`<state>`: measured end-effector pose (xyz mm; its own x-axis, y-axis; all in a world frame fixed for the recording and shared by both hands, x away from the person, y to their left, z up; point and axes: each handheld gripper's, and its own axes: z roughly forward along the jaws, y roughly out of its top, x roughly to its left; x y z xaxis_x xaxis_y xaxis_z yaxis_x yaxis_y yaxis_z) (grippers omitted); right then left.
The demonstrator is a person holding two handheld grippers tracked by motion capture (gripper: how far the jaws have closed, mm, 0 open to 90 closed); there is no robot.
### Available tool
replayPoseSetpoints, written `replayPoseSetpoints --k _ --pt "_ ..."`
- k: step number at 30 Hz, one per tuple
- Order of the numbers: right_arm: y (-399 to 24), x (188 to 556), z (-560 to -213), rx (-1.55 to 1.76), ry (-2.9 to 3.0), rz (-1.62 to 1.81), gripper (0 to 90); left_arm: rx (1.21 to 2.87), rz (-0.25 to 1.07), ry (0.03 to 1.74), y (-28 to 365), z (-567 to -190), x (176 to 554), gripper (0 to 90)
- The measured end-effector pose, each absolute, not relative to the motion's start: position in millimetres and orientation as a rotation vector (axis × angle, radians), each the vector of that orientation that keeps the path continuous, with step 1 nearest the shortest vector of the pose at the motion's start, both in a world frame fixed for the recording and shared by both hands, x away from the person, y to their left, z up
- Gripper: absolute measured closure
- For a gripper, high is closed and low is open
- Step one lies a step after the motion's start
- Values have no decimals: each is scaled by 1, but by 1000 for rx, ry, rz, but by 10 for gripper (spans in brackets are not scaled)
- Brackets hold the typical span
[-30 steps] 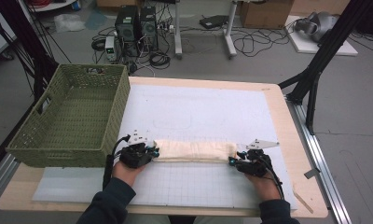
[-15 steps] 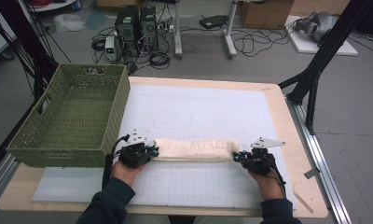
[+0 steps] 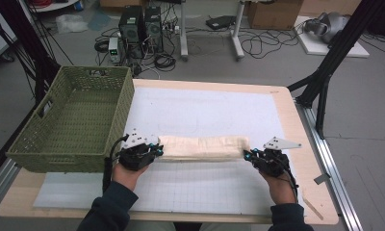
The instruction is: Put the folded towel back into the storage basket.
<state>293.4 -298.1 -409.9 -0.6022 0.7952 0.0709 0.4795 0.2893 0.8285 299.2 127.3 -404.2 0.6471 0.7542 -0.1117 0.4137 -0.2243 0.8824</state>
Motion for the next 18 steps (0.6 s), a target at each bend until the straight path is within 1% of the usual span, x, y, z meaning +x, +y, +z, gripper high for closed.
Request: replayPoseSetpoints --k 6,18 --pt "-293 294 -390 1100 2170 1270 832 1798 472 894 136 -382 293 840" --pt "-267 317 -349 968 2141 1308 832 1717 554 887 163 -351 287 840"
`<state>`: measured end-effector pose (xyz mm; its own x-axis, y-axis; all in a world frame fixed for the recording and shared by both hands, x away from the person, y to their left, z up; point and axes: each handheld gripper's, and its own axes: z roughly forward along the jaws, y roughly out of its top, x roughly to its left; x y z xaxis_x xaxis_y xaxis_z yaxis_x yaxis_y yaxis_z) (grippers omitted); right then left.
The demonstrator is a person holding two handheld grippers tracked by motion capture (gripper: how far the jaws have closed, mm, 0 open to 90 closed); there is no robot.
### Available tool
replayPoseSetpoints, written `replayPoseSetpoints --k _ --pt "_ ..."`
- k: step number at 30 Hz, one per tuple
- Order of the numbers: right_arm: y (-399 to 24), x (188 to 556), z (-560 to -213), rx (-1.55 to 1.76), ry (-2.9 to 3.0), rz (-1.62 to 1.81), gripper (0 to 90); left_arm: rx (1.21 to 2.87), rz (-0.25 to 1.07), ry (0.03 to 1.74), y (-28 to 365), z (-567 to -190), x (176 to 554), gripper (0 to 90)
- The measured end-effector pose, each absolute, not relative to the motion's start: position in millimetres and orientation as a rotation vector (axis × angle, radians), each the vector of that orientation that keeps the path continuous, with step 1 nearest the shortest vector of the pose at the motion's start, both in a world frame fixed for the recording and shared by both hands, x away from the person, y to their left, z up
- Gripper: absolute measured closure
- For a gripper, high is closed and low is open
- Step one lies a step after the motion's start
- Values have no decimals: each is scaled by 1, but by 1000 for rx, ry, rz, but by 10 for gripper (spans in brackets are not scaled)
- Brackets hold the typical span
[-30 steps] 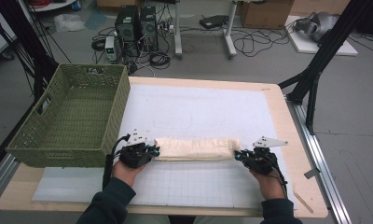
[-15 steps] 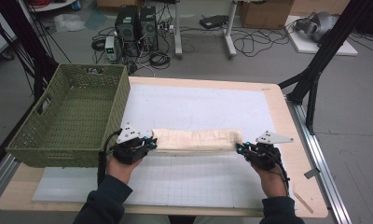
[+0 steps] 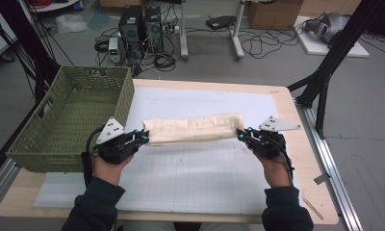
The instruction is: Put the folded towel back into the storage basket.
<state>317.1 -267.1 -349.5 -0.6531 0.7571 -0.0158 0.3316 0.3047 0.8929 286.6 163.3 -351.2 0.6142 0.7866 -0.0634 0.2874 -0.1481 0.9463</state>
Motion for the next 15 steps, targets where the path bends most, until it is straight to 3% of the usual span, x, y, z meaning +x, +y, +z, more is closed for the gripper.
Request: replayPoseSetpoints --k 15 --pt "-232 341 -329 860 2150 1392 832 1668 620 913 201 -333 279 840"
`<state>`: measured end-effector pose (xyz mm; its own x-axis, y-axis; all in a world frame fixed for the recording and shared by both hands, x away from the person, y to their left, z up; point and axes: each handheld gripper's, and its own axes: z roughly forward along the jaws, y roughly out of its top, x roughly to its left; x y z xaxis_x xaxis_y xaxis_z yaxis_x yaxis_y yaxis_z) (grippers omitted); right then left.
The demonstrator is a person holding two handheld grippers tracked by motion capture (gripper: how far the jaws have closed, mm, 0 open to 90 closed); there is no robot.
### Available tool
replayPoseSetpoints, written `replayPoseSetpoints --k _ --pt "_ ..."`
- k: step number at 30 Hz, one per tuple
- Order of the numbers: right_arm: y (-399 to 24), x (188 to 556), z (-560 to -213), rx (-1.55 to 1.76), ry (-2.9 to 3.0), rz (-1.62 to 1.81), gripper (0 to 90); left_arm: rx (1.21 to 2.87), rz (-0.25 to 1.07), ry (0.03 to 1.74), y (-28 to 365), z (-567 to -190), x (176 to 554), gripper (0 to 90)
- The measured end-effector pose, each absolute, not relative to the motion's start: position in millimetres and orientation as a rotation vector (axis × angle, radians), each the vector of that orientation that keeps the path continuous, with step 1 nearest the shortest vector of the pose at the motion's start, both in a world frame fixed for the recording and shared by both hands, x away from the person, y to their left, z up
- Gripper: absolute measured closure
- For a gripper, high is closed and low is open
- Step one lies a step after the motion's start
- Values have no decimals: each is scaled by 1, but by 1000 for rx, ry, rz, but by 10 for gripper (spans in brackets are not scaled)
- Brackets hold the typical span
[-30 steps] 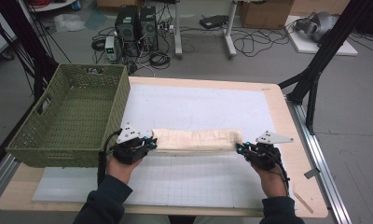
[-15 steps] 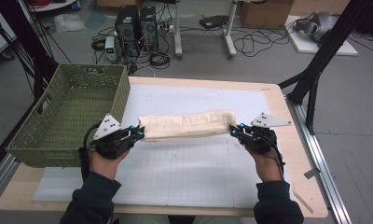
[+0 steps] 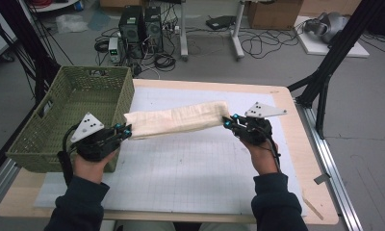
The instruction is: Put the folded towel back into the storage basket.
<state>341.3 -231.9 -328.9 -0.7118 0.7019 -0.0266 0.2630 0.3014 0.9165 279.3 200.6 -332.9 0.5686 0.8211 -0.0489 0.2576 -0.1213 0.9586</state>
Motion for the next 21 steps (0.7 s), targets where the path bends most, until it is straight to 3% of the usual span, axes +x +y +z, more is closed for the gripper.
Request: replayPoseSetpoints --k 21 --pt "-141 401 -295 701 2205 1421 832 1579 732 1000 267 -318 261 840"
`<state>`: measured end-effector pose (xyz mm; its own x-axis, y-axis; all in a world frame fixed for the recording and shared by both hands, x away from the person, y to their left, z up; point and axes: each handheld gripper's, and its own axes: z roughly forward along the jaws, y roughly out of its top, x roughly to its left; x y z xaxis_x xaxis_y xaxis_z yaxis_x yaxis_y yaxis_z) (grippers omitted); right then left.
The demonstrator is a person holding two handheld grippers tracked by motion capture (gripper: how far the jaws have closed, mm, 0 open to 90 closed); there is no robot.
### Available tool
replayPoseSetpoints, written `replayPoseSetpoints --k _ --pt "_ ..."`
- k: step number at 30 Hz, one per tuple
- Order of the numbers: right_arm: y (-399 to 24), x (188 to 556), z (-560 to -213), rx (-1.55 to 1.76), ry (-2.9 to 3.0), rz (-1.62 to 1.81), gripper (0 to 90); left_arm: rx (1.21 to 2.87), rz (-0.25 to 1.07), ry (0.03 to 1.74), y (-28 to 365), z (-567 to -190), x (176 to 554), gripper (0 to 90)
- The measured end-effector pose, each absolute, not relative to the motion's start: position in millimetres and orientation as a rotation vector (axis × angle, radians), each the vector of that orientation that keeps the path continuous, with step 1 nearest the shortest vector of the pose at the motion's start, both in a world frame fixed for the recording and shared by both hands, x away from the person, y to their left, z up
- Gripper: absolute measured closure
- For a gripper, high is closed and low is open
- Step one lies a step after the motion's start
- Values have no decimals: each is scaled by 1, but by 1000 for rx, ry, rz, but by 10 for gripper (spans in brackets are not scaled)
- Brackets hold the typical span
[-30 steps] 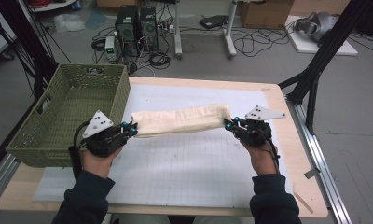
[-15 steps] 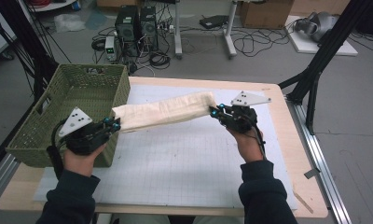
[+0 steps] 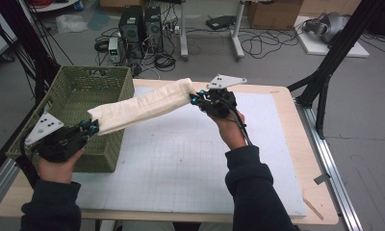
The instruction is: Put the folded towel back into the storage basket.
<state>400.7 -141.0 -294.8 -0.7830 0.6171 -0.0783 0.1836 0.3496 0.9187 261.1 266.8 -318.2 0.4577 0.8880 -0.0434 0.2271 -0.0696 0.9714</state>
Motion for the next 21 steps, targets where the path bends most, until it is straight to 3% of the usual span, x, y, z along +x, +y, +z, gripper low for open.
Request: replayPoseSetpoints --k 21 --pt "-49 443 -279 604 2246 1418 832 1532 806 1065 317 -314 239 840"
